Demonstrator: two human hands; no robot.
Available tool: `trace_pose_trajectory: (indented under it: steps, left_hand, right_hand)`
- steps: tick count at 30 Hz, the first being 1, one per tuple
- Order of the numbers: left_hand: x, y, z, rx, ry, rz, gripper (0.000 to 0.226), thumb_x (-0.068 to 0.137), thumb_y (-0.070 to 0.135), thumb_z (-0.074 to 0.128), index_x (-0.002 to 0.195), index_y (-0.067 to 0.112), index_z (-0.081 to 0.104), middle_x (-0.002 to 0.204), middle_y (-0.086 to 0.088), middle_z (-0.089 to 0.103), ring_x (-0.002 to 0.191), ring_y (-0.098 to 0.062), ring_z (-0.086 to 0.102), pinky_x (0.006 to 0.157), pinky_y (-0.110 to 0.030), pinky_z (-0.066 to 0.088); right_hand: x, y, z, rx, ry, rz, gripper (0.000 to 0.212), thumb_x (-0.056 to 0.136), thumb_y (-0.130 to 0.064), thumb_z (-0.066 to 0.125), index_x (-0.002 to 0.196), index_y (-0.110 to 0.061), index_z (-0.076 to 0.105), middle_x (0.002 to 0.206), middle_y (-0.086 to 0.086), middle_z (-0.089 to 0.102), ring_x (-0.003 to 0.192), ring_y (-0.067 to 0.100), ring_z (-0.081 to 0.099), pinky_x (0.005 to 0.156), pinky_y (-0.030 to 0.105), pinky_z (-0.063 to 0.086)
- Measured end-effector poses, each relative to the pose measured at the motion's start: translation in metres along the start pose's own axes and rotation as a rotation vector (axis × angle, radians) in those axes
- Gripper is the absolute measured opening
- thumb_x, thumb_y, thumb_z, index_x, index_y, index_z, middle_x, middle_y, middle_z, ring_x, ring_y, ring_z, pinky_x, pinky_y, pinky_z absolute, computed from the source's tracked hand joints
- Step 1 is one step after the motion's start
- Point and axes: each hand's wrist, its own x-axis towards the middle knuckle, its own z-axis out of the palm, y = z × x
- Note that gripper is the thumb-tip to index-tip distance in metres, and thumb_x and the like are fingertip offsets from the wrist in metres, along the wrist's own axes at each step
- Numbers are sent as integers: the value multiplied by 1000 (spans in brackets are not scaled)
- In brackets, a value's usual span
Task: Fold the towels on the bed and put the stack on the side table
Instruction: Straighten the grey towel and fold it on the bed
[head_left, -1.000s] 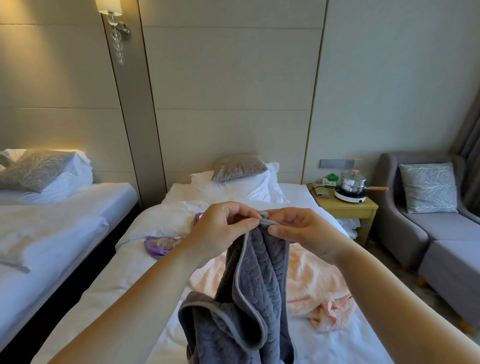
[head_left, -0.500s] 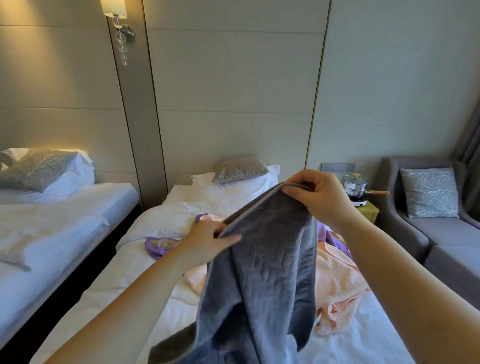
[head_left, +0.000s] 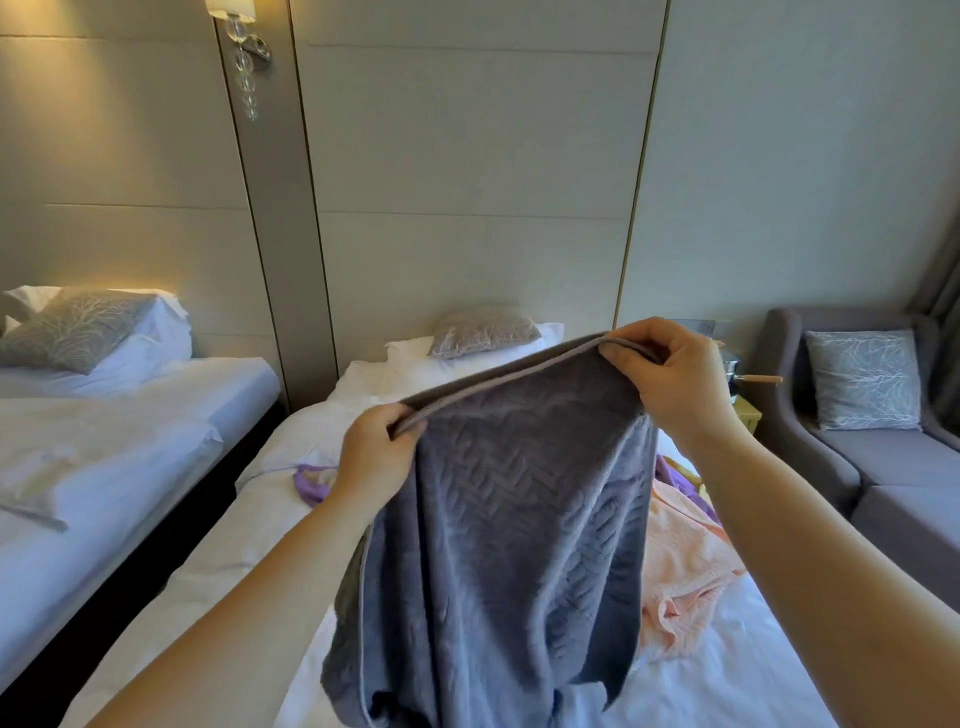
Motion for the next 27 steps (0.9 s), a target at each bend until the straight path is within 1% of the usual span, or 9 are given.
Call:
trace_pose_trajectory:
  steps: [3, 7, 10, 12, 14, 18, 21, 25, 27]
  left_hand:
    - [-5, -5, 2, 169, -161, 74, 11, 93, 20, 59, 102, 26, 59, 91, 8, 58, 84, -12, 53, 70, -24, 34]
    - [-15, -16, 7, 321, -160, -116, 16, 92, 20, 56, 98, 26, 42, 86, 11, 50, 89, -16, 52, 61, -20, 26]
    - [-9, 4, 6, -11, -324, -230, 38, 83, 17, 69, 104, 25, 38, 102, 5, 52, 103, -21, 56, 72, -24, 45]
    - [-11, 32, 8, -259, -399, -115, 49, 77, 28, 76, 109, 34, 40, 121, 7, 51, 111, -15, 54, 91, -30, 48]
    - [-15, 59, 9, -393, -484, 19, 47, 76, 36, 73, 111, 40, 43, 127, 9, 50, 114, -10, 54, 96, -26, 46]
    - [-19, 79, 8, -453, -503, 79, 22, 90, 15, 65, 109, 19, 55, 108, -8, 65, 92, -11, 65, 82, -22, 52]
    - [-20, 82, 9, -360, -356, 117, 6, 90, 9, 63, 95, 11, 63, 90, -6, 69, 78, -5, 63, 76, -18, 50]
    - [-19, 86, 9, -448, -300, 82, 3, 87, 7, 66, 88, 11, 67, 82, 2, 70, 77, -4, 64, 75, -17, 50]
    - [-18, 88, 7, -476, -300, 72, 3, 84, 8, 69, 84, 12, 69, 79, 2, 71, 77, -7, 65, 73, -19, 51]
  right_hand:
    - [5, -4, -2, 11, 57, -33, 10, 83, -15, 71, 82, -25, 69, 79, -14, 66, 73, -10, 58, 63, 3, 44]
    - [4, -4, 4, -12, -42, -18, 15, 81, -14, 73, 80, -27, 66, 78, -14, 65, 72, -10, 58, 62, 4, 43]
    - [-2, -1, 16, -44, -152, 31, 17, 78, -19, 76, 79, -27, 61, 75, -12, 63, 66, -7, 56, 59, 8, 43]
    - [-9, 0, 28, -51, -242, 31, 16, 77, -20, 77, 77, -23, 62, 69, -12, 62, 62, -7, 54, 57, 7, 42]
    - [-16, 0, 39, -7, -301, 59, 13, 76, -19, 79, 75, -21, 66, 66, -12, 65, 60, -6, 55, 57, 7, 43]
    - [-25, 1, 44, 135, -399, 127, 7, 82, -17, 73, 82, -23, 72, 80, -5, 73, 77, 10, 67, 76, 25, 56]
    - [-30, 2, 40, 243, -438, 162, 12, 84, -11, 70, 86, -23, 75, 88, -3, 75, 87, 11, 69, 82, 22, 55]
    - [-42, 4, 37, 454, -414, 321, 4, 78, -16, 72, 82, -15, 75, 83, 4, 75, 79, 14, 69, 70, 22, 56]
    - [-48, 6, 35, 515, -427, 369, 13, 73, -22, 71, 80, -12, 75, 80, 7, 74, 74, 15, 69, 64, 22, 55]
